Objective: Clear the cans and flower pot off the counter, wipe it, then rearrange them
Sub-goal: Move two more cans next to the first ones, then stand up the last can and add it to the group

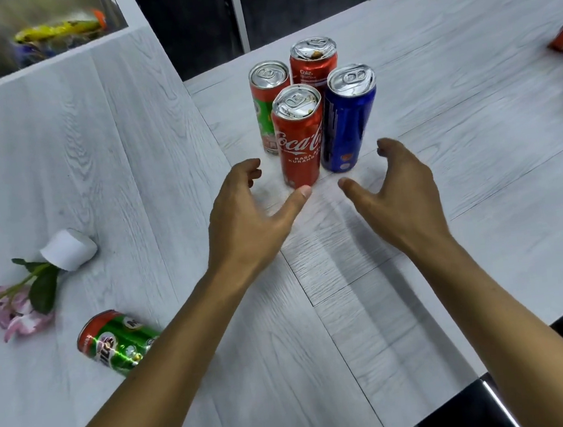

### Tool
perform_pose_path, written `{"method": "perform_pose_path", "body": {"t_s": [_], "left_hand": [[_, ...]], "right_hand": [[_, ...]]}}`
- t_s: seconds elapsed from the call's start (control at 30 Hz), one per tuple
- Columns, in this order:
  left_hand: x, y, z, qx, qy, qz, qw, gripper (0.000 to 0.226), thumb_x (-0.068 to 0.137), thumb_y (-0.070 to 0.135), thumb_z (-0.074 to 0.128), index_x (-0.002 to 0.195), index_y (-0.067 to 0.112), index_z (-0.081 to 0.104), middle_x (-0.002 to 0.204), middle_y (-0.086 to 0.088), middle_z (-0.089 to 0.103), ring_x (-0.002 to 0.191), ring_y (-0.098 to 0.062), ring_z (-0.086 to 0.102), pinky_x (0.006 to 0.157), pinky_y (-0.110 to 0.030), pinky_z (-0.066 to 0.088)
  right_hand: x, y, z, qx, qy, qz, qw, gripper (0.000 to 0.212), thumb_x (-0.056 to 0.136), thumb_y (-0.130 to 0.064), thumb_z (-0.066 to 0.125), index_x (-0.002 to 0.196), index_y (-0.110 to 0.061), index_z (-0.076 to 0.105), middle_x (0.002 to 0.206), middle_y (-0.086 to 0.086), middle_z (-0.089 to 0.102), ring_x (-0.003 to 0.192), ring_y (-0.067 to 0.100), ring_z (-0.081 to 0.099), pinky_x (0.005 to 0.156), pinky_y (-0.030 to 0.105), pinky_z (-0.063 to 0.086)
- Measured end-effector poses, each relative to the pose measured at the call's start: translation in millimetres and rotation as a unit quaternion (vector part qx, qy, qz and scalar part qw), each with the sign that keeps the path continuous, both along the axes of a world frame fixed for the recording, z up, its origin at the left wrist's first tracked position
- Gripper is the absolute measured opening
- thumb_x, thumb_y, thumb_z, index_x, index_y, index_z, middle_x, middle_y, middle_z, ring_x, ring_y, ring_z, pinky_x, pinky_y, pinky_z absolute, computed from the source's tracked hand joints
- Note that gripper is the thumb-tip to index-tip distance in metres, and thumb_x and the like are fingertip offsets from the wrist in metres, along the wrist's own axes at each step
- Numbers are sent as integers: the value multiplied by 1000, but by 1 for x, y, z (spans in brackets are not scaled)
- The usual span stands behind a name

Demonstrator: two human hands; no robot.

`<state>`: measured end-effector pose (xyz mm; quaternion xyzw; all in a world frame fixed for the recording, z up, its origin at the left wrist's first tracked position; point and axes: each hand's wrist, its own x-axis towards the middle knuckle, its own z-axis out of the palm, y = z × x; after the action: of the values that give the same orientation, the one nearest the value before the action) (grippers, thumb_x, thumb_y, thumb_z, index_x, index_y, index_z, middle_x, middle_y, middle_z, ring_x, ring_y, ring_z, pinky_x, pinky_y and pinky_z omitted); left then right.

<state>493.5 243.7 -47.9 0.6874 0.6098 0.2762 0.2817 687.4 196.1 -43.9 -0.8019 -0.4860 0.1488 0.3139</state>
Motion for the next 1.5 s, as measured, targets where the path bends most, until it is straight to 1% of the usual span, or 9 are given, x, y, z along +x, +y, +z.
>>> {"method": "perform_pose_path", "body": {"t_s": [0.1, 0.2, 0.37, 0.5, 0.63, 0.8, 0.97, 1.13, 1.5], "left_hand": [[-26, -15, 10, -6, 60, -39, 997, 82, 77, 80, 61, 146, 37, 46, 155, 10, 47, 140, -16, 48, 99, -30, 39], [-54, -32, 21, 1, 110, -84, 990, 81, 84, 80, 53, 151, 35, 43, 161, 11, 38, 148, -13, 36, 109, -28, 27], [-100, -66, 35, 25, 137, -103, 985, 75, 91, 76, 45, 153, 34, 40, 163, 13, 34, 151, -10, 27, 117, -27, 12], [-139, -91, 45, 30, 129, -94, 987, 73, 91, 75, 44, 153, 36, 40, 163, 14, 35, 151, -9, 27, 119, -26, 10], [-179, -111, 53, 46, 118, -82, 989, 68, 94, 69, 50, 152, 34, 44, 161, 13, 39, 150, -9, 29, 123, -39, 26], [-225, -132, 57, 67, 108, -65, 990, 66, 92, 65, 53, 148, 30, 49, 157, 9, 45, 146, -10, 34, 121, -42, 31], [-269, -153, 49, 74, 120, -51, 989, 65, 95, 61, 57, 149, 28, 48, 158, 8, 44, 145, -9, 32, 116, -27, 23], [-303, -169, 36, 50, 127, -41, 990, 69, 94, 68, 50, 153, 33, 41, 163, 10, 36, 150, -10, 27, 125, -43, 20], [-338, -176, 2, 34, 117, -37, 992, 75, 94, 69, 49, 157, 32, 31, 165, 8, 31, 152, -10, 24, 125, -37, 13]], "right_hand": [[-14, -22, 3, -28, -12, -1, 1000, 81, 88, -52, 70, 153, -13, 40, 155, 6, 47, 140, 25, 44, 109, 38, 39], [-38, -44, 8, -40, -13, 13, 999, 81, 89, -56, 67, 152, -14, 41, 155, 5, 47, 141, 24, 43, 108, 37, 38], [-91, -70, 22, -39, -20, 66, 997, 79, 89, -58, 66, 152, -16, 43, 153, 3, 49, 140, 22, 45, 108, 34, 39], [-135, -83, 32, -26, -26, 105, 994, 77, 89, -59, 65, 151, -18, 44, 154, 1, 49, 140, 21, 45, 107, 31, 37], [-174, -93, 39, -8, -29, 148, 988, 75, 90, -61, 62, 151, -20, 44, 154, -1, 48, 140, 18, 44, 105, 27, 34], [-217, -104, 44, 4, -49, 203, 978, 74, 91, -61, 61, 151, -22, 42, 155, -2, 46, 141, 15, 42, 102, 22, 32], [-253, -112, 49, 5, -94, 255, 962, 77, 91, -61, 59, 153, -19, 39, 158, 2, 43, 143, 19, 41, 108, 29, 35], [-283, -118, 46, 6, -140, 281, 949, 80, 91, -60, 63, 153, -16, 39, 158, 6, 42, 142, 23, 43, 110, 36, 39], [-308, -118, 19, -49, -188, 263, 945, 84, 90, -57, 65, 153, -11, 37, 156, 10, 44, 139, 29, 46, 111, 43, 41]]}}
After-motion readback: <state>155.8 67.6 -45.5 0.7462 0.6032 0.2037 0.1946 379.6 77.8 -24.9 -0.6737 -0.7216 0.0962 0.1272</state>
